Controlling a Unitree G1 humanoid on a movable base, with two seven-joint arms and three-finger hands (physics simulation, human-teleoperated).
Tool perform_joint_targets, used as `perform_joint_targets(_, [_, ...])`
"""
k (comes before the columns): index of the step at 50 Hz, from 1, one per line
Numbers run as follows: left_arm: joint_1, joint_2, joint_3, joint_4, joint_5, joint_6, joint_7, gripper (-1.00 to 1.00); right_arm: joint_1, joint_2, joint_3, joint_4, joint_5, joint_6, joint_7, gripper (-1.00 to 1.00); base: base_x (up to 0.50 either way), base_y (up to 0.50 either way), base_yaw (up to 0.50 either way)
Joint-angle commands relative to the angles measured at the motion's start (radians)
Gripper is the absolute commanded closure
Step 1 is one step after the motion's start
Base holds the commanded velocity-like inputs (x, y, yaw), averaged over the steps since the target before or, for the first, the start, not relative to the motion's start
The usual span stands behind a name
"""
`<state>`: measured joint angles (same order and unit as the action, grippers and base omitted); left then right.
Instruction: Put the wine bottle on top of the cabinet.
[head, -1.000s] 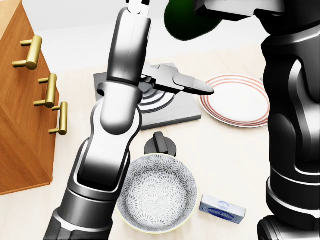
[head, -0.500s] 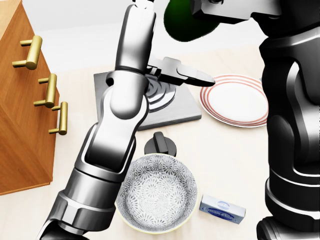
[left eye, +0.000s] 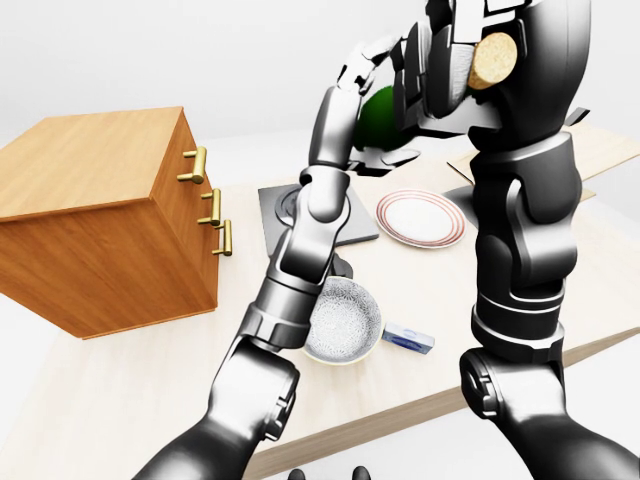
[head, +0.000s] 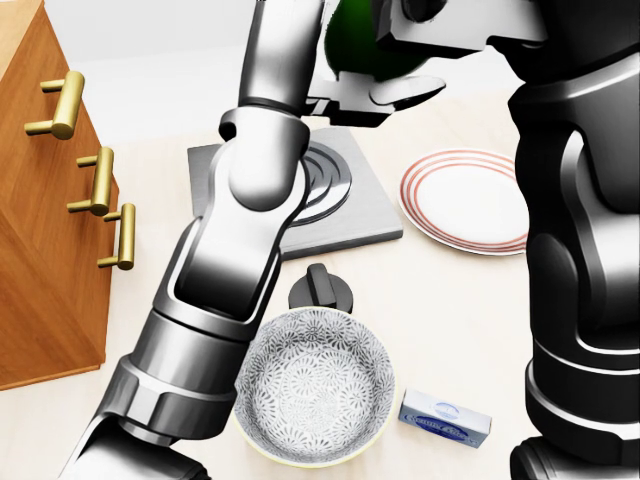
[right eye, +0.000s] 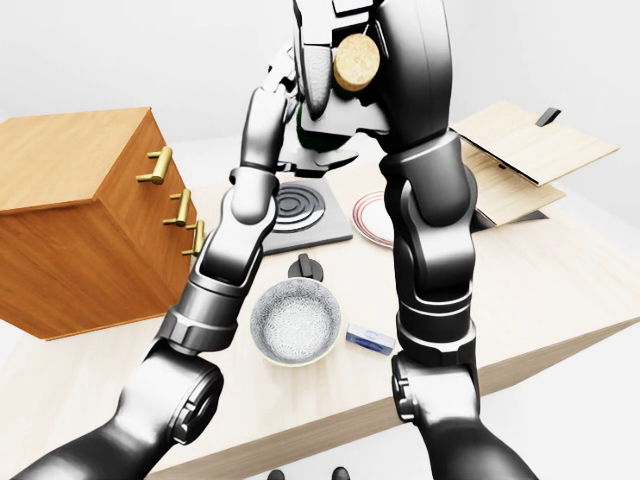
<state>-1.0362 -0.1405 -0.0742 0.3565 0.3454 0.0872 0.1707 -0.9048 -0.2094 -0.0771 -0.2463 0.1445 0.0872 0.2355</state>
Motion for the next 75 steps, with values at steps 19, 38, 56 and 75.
perform_joint_targets(19, [0.071,-0.022,-0.017,-0.008,0.012,0.0,-0.031,1.0,-0.008,0.003,-0.015,-0.018,0.022,0.0,-0.002,1.0,0.0,0.0,0.0])
perform_joint_targets(38, [0.067,-0.016,-0.01,-0.02,0.008,0.0,-0.043,1.0,-0.207,-0.082,-0.137,-0.127,0.099,0.0,-0.023,-1.0,0.0,0.0,0.0])
perform_joint_targets(56, [0.013,0.017,0.014,0.053,-0.025,0.0,-0.026,1.0,0.004,-0.687,-0.244,-0.173,1.794,0.0,-0.759,-1.0,0.0,0.0,0.0])
perform_joint_targets(75, [0.01,0.052,0.025,-0.013,-0.05,0.0,-0.05,1.0,0.618,-1.222,-0.714,-0.227,1.828,0.0,-0.759,-1.0,0.0,0.0,0.0])
